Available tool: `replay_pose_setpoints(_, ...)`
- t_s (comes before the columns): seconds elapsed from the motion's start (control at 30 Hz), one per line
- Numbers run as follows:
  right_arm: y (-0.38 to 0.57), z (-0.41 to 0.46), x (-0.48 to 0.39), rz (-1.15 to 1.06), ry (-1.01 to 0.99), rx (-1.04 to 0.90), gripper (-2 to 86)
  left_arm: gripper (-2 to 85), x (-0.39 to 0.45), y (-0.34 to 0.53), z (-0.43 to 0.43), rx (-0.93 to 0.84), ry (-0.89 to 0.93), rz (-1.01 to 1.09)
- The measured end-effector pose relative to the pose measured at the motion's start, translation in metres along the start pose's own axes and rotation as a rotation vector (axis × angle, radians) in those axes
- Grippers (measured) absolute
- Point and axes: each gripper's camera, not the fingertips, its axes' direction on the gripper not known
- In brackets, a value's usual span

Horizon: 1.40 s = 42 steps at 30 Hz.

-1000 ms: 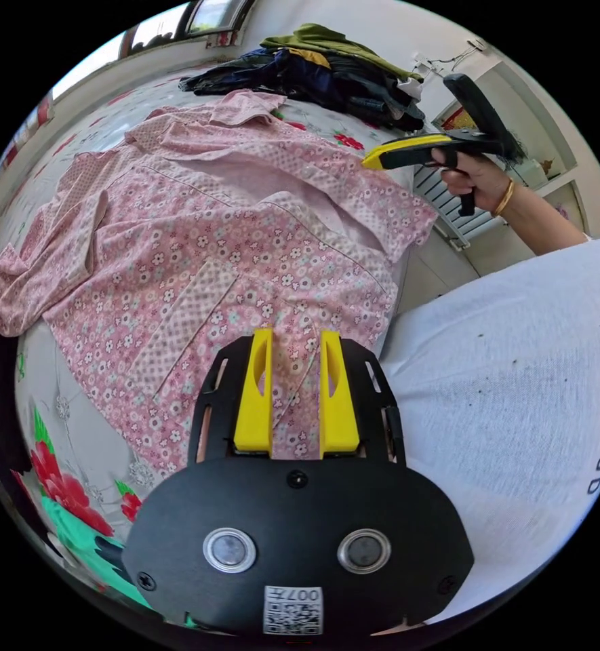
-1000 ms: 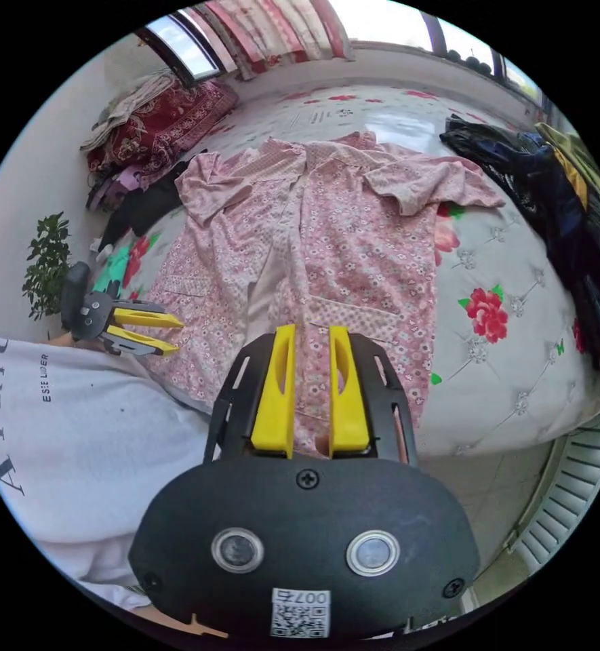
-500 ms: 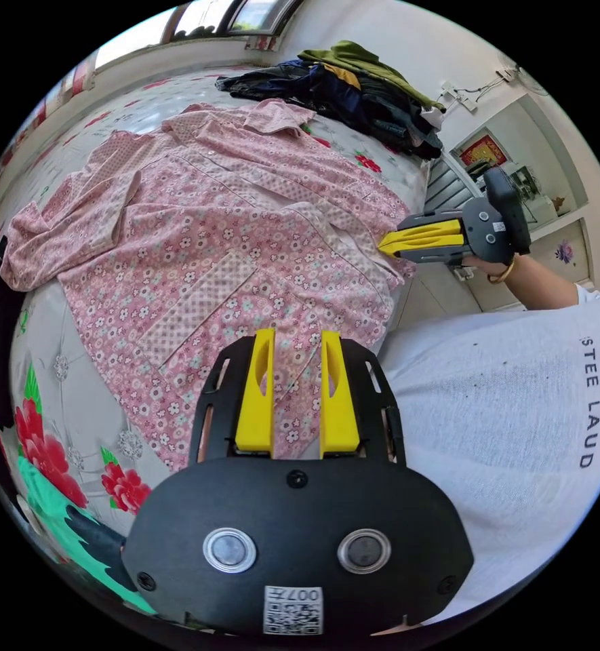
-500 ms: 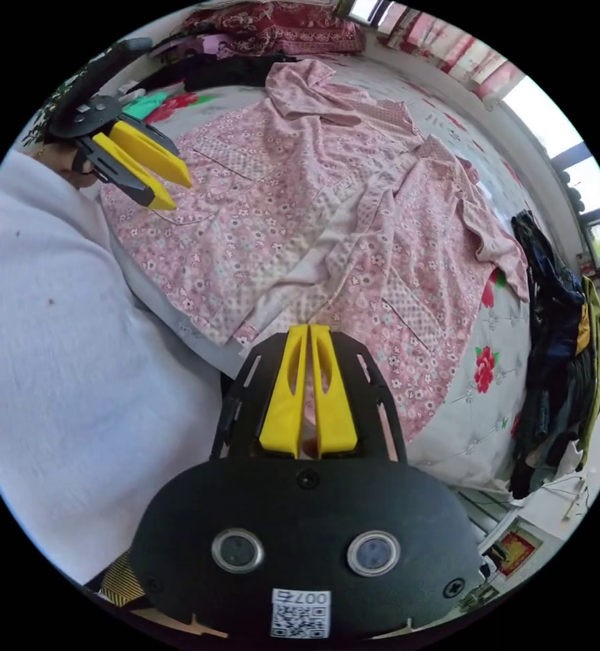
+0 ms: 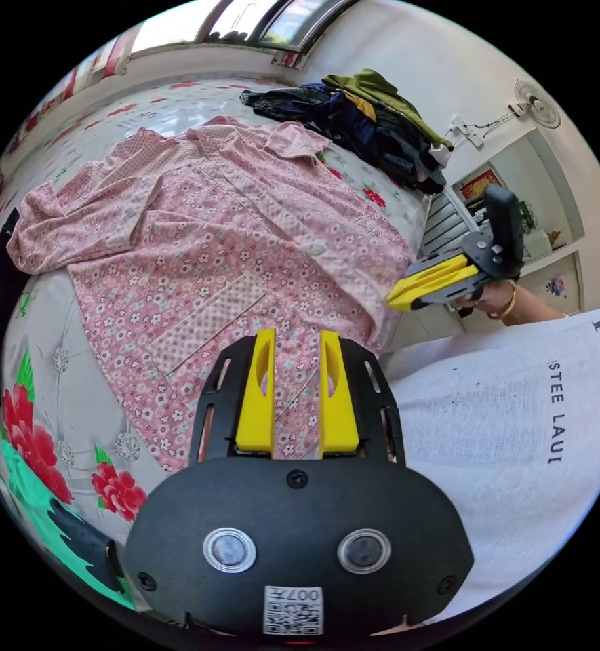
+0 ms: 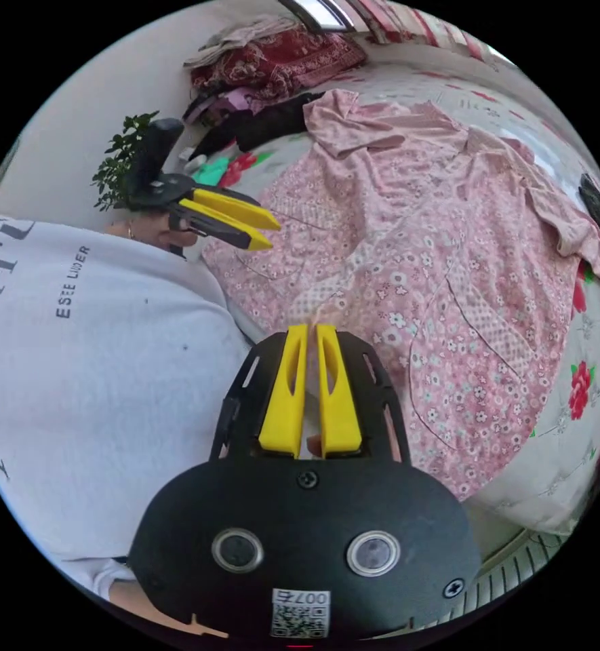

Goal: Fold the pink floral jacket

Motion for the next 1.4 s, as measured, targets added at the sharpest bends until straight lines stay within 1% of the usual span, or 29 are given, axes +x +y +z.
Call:
replay_pose_setpoints(0.03,0.000,0.002,-0.002,-0.020,0.031,-0.013,1.1,9.9,0.002,-0.001,0.001,-0.004,0.002,0.004)
replay_pose_setpoints(0.1,-0.004,-0.012,0.000,-0.038,0.063,0.031,1.6,9.9,0.011,-0.009,0.007,-0.014,0.012,0.028)
replay_pose_setpoints(0.17,-0.021,-0.040,0.021,-0.013,0.116,0.128,2.2,9.9,0.021,-0.017,0.012,-0.019,0.023,0.057)
replay_pose_setpoints(0.2,-0.028,-0.047,0.028,-0.002,0.134,0.146,2.2,9.9,0.029,-0.025,0.017,-0.025,0.031,0.077)
replay_pose_setpoints(0.3,-0.079,-0.073,0.074,0.052,0.222,0.216,2.6,9.9,0.048,-0.048,0.035,-0.043,0.060,0.129)
replay_pose_setpoints(0.37,-0.132,-0.087,0.109,0.092,0.312,0.267,2.9,9.9,0.059,-0.062,0.047,-0.064,0.063,0.158)
replay_pose_setpoints(0.43,-0.174,-0.093,0.131,0.092,0.364,0.290,3.2,9.9,0.068,-0.074,0.061,-0.084,0.064,0.180)
replay_pose_setpoints(0.57,-0.262,-0.078,0.168,0.079,0.464,0.259,3.9,9.6,0.082,-0.093,0.091,-0.150,0.048,0.197)
replay_pose_setpoints(0.67,-0.299,-0.050,0.190,0.085,0.460,0.190,3.7,6.2,0.089,-0.103,0.107,-0.179,-0.039,0.159)
replay_pose_setpoints(0.73,-0.309,-0.036,0.199,0.098,0.437,0.141,2.8,1.0,0.094,-0.108,0.110,-0.170,-0.077,0.169)
replay_pose_setpoints(0.8,-0.308,-0.034,0.198,0.098,0.480,0.162,1.6,-0.4,0.100,-0.115,0.115,-0.175,-0.084,0.199)
replay_pose_setpoints(0.83,-0.304,-0.040,0.194,0.078,0.472,0.206,0.9,-0.5,0.100,-0.117,0.116,-0.175,-0.076,0.200)
replay_pose_setpoints(0.9,-0.296,-0.059,0.189,0.066,0.398,0.301,0.5,-0.8,0.094,-0.126,0.112,-0.176,0.003,0.176)
replay_pose_setpoints(0.97,-0.287,-0.086,0.183,0.082,0.327,0.439,0.5,-0.9,0.089,-0.132,0.096,-0.138,0.071,0.150)
replay_pose_setpoints(1.03,-0.291,-0.090,0.180,0.084,0.281,0.472,0.9,-0.9,0.086,-0.134,0.078,-0.101,0.107,0.131)
replay_pose_setpoints(1.1,-0.306,-0.074,0.183,0.095,0.257,0.410,1.9,-0.9,0.076,-0.132,0.077,-0.126,0.099,0.084)
replay_pose_setpoints(1.17,-0.327,-0.042,0.191,0.128,0.210,0.235,4.0,-0.8,0.067,-0.127,0.092,-0.173,0.068,0.040)
replay_pose_setpoints(1.2,-0.328,-0.040,0.190,0.121,0.197,0.217,4.5,-0.7,0.062,-0.125,0.103,-0.221,0.039,0.018)
replay_pose_setpoints(1.23,-0.321,-0.046,0.185,0.109,0.207,0.244,5.5,-0.6,0.060,-0.124,0.108,-0.246,0.027,0.016)
replay_pose_setpoints(1.27,-0.307,-0.063,0.178,0.105,0.248,0.300,6.4,-0.4,0.059,-0.123,0.105,-0.219,0.033,0.024)
replay_pose_setpoints(1.33,-0.276,-0.087,0.169,0.097,0.332,0.352,7.6,0.5,0.053,-0.123,0.100,-0.220,0.020,-0.001)
replay_pose_setpoints(1.4,-0.242,-0.099,0.166,0.094,0.437,0.330,8.5,3.7,0.042,-0.120,0.086,-0.190,0.036,-0.035)
